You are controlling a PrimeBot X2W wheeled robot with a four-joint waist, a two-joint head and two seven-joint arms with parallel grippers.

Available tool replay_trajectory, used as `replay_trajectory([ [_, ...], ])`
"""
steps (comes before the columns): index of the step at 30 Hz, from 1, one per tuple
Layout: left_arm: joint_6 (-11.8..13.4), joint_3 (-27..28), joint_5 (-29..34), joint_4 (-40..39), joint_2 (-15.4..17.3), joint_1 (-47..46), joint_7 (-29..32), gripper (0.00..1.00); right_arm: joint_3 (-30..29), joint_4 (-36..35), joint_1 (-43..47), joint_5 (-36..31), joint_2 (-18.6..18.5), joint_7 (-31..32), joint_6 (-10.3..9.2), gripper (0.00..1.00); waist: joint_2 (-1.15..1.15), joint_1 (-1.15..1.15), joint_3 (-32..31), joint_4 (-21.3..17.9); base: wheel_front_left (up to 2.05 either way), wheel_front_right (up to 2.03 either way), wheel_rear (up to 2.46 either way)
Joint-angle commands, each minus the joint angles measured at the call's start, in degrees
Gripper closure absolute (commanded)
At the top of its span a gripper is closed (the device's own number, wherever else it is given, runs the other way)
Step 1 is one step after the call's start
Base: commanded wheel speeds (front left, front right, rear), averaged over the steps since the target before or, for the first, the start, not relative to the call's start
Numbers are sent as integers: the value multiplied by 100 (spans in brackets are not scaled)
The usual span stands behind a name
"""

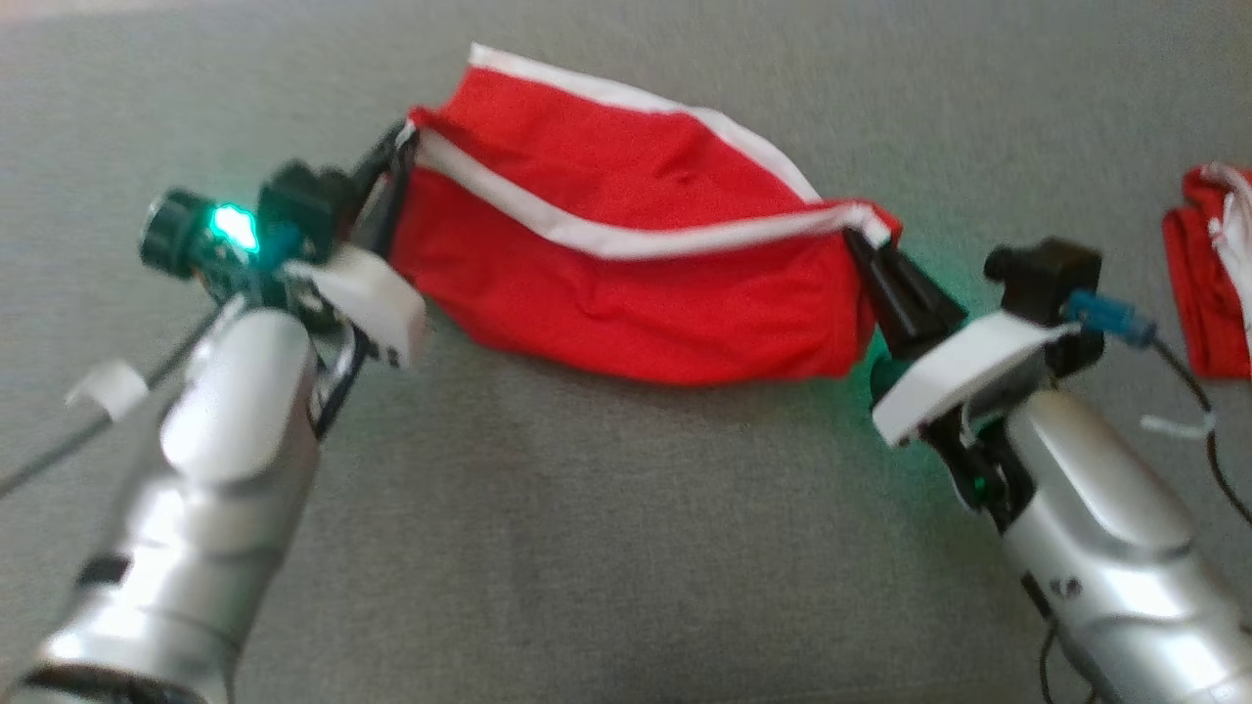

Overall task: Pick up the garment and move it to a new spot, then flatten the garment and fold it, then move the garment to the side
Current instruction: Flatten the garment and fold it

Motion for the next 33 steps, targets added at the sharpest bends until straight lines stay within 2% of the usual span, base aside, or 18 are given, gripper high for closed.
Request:
replay_trajectory([
  [1, 12, 100, -110, -70, 265, -363, 21, 100, 81, -106, -119, 104, 51, -35, -4, 100, 0, -2, 353, -223, 0, 0, 0],
  [5, 11, -199, -407, 352, 451, -992, 62, 100, 257, 25, -446, 379, 106, -122, -4, 100, 0, -2, 621, -377, 0, 0, 0],
  [10, 17, -232, -441, 862, 579, -1540, -57, 100, 343, 248, -722, 611, 177, -373, -4, 100, 0, -2, 807, -539, 0, 0, 0],
  [20, 220, -272, -421, 1748, 444, -2003, -371, 100, 613, 650, -989, 814, 319, -723, -4, 100, 0, -2, 888, -709, 0, 0, 0],
  [28, 211, -332, -468, 2083, 247, -2068, -647, 100, 495, 824, -984, 705, 398, -871, -4, 99, 0, -2, 799, -689, 0, 0, 0],
  [29, 213, -331, -481, 2126, 230, -2068, -677, 76, 484, 846, -975, 667, 414, -878, -4, 59, 0, -2, 782, -686, 0, 0, 0],
  [30, 213, -332, -490, 2155, 220, -2062, -717, 47, 437, 863, -964, 636, 433, -884, -4, 5, 0, -2, 767, -685, 0, 0, 0],
  [31, 209, -332, -503, 2187, 207, -2046, -750, 0, 385, 876, -948, 606, 456, -889, -4, 0, 0, -2, 748, -682, 0, 0, 0],
  [33, 221, -317, -534, 2209, 177, -1998, -819, 0, 216, 835, -922, 473, 481, -893, -4, 0, 0, -2, 700, -673, 0, 0, 0],
])
